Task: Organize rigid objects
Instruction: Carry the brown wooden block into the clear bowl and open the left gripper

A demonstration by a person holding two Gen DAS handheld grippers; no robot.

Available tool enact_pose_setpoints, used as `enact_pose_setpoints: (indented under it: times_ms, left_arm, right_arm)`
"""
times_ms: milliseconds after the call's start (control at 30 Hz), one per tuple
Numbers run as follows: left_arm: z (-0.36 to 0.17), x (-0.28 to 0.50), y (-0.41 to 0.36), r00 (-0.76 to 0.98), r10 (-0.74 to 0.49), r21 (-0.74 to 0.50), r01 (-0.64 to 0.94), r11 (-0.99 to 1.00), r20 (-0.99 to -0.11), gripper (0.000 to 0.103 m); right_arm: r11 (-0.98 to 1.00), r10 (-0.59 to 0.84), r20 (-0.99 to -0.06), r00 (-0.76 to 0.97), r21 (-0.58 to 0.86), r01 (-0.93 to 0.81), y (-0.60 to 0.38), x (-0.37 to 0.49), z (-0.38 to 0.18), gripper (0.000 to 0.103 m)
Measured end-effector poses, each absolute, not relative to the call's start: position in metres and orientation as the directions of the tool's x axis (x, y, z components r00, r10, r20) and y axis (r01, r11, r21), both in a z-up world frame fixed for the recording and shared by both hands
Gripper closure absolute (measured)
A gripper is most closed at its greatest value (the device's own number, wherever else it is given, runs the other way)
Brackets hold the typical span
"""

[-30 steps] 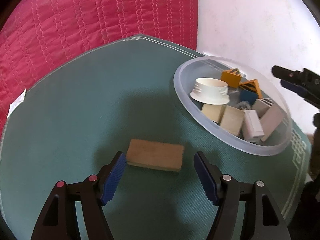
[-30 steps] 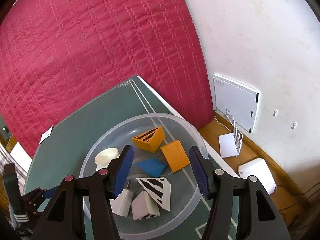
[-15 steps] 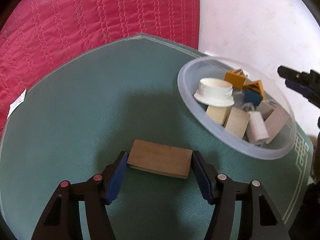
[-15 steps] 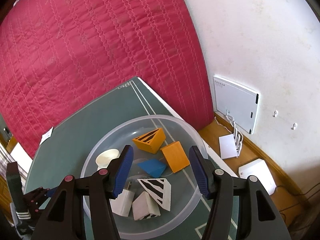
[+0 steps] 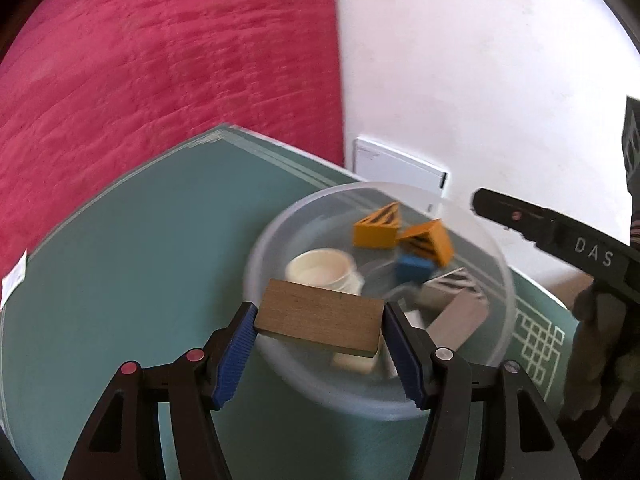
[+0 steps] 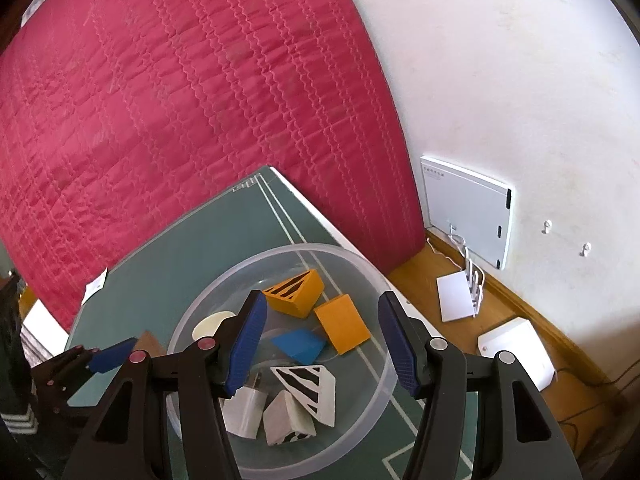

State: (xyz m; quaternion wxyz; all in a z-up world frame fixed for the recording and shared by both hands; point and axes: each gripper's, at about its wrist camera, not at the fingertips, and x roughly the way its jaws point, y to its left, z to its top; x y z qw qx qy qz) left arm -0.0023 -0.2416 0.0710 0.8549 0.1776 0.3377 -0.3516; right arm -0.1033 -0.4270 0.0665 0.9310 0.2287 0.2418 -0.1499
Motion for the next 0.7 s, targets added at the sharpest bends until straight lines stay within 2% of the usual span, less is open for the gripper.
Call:
enact_pose_setpoints:
  times_ms: [300, 367, 533, 633, 700]
  left_arm:
    - [0.065, 0.008, -0.280, 0.468, -0.539, 0.037, 0.778, 0.627, -0.700, 0.036]
    - [0.062, 0.012, -0.282, 0.463, -0.539, 0.029, 0.777, 0.629, -0.704, 0.027]
    - [0.060, 0.016, -0.273, 0.481, -0.523, 0.029, 0.754, 0.656, -0.703, 0.021]
    - [0.061, 0.014, -0.265, 0.515, -0.504, 0.048, 0.731, 0.680, -0.693, 0.013]
    - [0.063, 0.012, -0.260, 0.555, -0.482, 0.086, 0.712, 0.697, -0.678, 0.007]
  right_arm:
    - [0.839, -0.186, -0.515, 0.836, 0.360, 0.409, -0.434, -0.106, 0.068, 0.044]
    - [0.834, -0.212, -0.510, 0.833, 0.350, 0.427, -0.435, -0.109, 0.069, 0.044]
    - [0.821, -0.224, -0.516, 0.827, 0.357, 0.445, -0.440, -0.110, 0.068, 0.044]
    - [0.821, -0.222, -0.524, 0.822, 0.355, 0.448, -0.440, -0.108, 0.067, 0.037]
    - [0.820, -0.222, -0.523, 0.823, 0.356, 0.448, -0.440, -0.108, 0.067, 0.026]
